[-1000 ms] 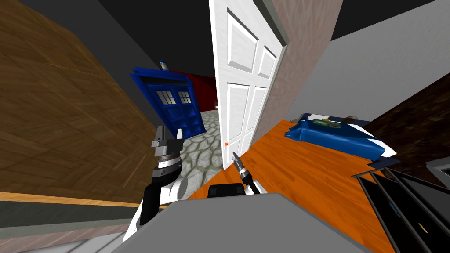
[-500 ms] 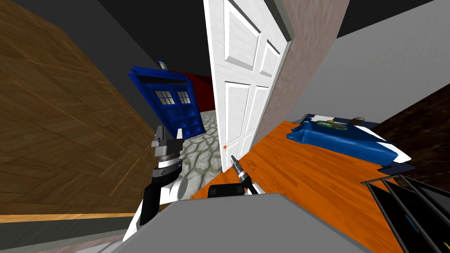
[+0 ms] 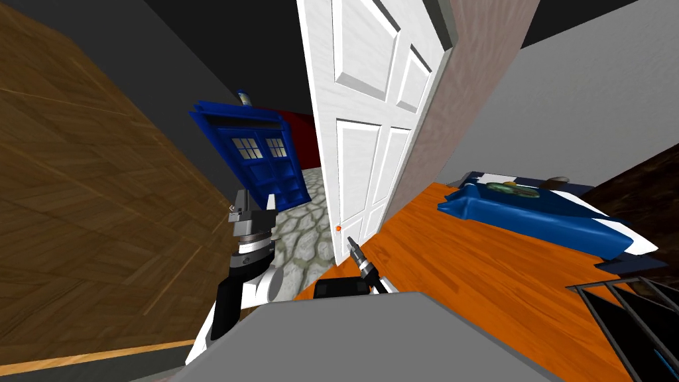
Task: Push the door open
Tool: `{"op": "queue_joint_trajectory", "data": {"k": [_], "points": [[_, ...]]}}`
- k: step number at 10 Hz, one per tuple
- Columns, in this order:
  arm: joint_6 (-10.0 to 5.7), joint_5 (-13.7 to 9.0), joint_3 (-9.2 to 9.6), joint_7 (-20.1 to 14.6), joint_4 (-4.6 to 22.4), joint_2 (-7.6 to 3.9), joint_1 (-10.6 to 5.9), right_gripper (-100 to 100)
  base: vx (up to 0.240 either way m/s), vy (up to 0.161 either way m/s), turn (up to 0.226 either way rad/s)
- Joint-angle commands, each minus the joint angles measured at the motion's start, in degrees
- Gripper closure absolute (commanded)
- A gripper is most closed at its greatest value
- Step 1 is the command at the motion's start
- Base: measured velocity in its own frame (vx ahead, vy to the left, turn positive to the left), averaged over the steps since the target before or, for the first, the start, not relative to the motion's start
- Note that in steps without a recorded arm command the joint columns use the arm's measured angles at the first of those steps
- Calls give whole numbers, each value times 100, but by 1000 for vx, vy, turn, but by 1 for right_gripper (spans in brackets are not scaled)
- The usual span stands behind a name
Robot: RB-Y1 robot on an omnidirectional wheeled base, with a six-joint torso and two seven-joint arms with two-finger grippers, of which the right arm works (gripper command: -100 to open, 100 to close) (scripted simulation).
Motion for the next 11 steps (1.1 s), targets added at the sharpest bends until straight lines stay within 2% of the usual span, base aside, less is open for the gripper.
{"op": "queue_joint_trajectory", "data": {"k": [1, 6, 7, 8, 11], "points": [[-11, -15, -21, 25, 51, 27, -27, -100, 156, 100, 27], [-51, -61, -90, 105, 232, 128, -111, -100, 170, 99, 29], [-47, -56, -82, 94, 215, 116, -105, -100, 66, 40, -4], [-47, -56, -82, 94, 215, 116, -105, 100, -13, -6, -7], [-47, -56, -82, 94, 215, 116, -105, 100, -17, -11, 7]]}}
